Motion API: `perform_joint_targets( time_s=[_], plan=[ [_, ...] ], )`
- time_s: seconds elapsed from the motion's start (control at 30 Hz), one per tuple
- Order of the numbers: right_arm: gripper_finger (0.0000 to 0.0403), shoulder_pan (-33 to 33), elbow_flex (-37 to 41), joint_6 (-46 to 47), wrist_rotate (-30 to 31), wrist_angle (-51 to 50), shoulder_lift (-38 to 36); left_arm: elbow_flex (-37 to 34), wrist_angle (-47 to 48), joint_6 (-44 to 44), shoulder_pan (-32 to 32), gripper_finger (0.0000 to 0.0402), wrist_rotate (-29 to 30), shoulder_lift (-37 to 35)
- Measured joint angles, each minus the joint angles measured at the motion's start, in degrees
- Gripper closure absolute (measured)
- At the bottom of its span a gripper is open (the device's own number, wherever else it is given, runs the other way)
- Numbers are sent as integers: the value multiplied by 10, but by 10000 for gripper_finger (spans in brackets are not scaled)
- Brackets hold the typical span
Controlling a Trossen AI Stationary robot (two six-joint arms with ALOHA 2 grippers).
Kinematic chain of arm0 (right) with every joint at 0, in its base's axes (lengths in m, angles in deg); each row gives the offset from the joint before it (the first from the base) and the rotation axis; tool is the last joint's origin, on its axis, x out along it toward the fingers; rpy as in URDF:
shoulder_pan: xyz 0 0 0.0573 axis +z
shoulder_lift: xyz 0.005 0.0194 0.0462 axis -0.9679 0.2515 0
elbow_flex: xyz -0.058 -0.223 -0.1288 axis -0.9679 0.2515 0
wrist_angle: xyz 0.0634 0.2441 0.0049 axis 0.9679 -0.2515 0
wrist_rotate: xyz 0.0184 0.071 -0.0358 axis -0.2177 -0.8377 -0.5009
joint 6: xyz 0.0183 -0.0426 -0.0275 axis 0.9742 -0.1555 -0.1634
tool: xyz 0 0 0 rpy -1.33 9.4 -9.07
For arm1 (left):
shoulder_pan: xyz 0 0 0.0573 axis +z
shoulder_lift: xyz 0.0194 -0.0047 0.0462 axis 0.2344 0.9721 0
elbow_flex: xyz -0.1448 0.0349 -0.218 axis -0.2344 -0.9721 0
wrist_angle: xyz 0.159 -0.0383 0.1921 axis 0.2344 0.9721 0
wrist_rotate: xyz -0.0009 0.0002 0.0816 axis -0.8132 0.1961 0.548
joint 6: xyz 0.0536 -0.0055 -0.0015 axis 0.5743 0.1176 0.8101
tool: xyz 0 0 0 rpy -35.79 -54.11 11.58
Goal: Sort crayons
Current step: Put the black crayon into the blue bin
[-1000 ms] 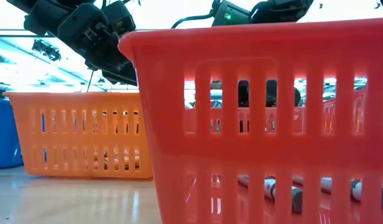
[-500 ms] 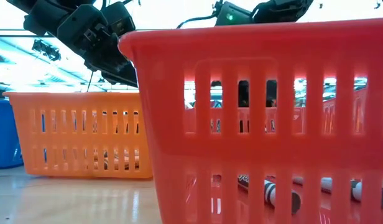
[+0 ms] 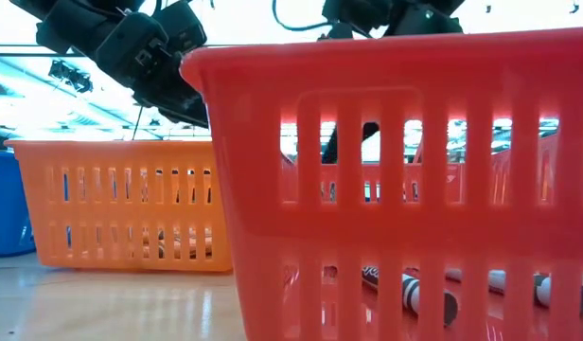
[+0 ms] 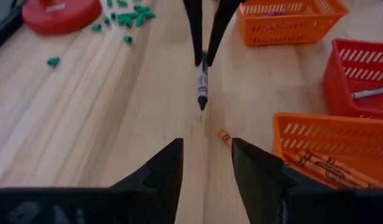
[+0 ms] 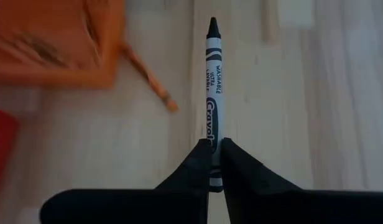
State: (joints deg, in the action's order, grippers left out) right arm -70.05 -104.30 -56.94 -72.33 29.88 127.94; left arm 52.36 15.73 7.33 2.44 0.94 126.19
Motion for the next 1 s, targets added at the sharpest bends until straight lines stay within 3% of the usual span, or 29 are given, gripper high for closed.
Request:
perform_joint_targets(
  time_s=[0.17,0.67,0.83,1.0],
  plan=[
    [370,0,0,-13,12,58,-1,0,-32,24,0,253,8,0],
    [370,3,-1,-25,23,146,-18,-1,-14,8,0,253,16,0],
    [370,10,-1,-45,30,220,-19,-1,-66,12,1,253,34,0],
    [370,21,-1,-79,75,271,-19,-1,-120,28,1,253,43,0]
  ],
)
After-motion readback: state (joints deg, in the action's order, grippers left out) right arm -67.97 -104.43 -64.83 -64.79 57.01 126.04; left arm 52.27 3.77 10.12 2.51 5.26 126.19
